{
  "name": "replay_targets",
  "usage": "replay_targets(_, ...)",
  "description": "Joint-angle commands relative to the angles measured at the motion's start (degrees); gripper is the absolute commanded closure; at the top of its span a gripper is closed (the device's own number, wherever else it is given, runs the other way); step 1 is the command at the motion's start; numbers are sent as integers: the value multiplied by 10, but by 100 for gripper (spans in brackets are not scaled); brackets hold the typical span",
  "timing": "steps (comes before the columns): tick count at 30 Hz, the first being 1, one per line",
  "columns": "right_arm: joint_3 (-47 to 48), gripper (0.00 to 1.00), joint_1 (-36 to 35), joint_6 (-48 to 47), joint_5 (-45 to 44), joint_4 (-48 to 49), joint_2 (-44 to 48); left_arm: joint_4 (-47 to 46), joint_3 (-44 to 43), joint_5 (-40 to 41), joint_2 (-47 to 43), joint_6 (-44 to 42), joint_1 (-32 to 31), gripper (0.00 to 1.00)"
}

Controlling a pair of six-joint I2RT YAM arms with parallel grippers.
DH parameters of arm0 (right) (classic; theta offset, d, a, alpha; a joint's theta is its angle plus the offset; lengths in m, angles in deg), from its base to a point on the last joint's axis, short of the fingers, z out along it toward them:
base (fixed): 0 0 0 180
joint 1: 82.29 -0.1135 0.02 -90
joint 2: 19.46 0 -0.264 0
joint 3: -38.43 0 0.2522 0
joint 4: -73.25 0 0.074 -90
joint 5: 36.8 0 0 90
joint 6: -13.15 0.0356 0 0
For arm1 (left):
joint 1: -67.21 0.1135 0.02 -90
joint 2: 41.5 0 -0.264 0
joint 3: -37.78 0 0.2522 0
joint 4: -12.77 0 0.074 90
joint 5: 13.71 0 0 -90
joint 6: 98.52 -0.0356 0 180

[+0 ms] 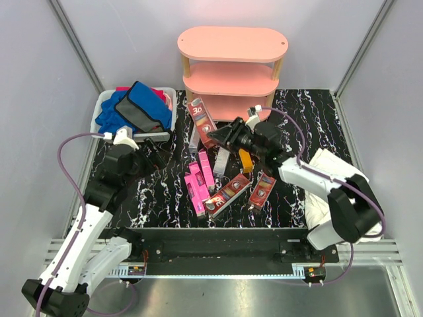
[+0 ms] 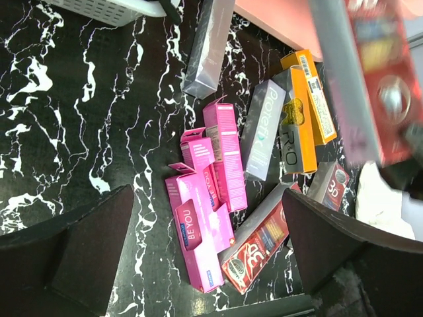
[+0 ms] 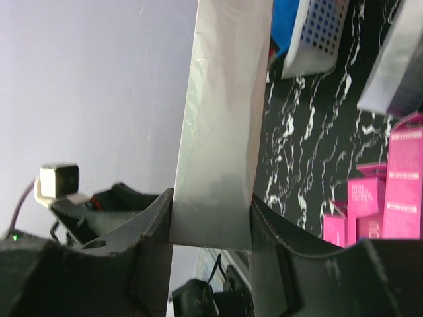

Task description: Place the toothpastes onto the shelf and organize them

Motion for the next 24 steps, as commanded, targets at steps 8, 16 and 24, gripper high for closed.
replay_targets(8, 182, 82, 50, 54, 11, 104, -156, -11, 31, 0, -41, -20, -2, 1)
replay_targets(16, 288, 83, 76, 85, 7, 98, -253, -15, 47, -2, -35, -33, -2, 1)
replay_targets(24, 380, 83, 86, 104, -24, 37, -312, -28, 61, -15, -14, -39, -2, 1)
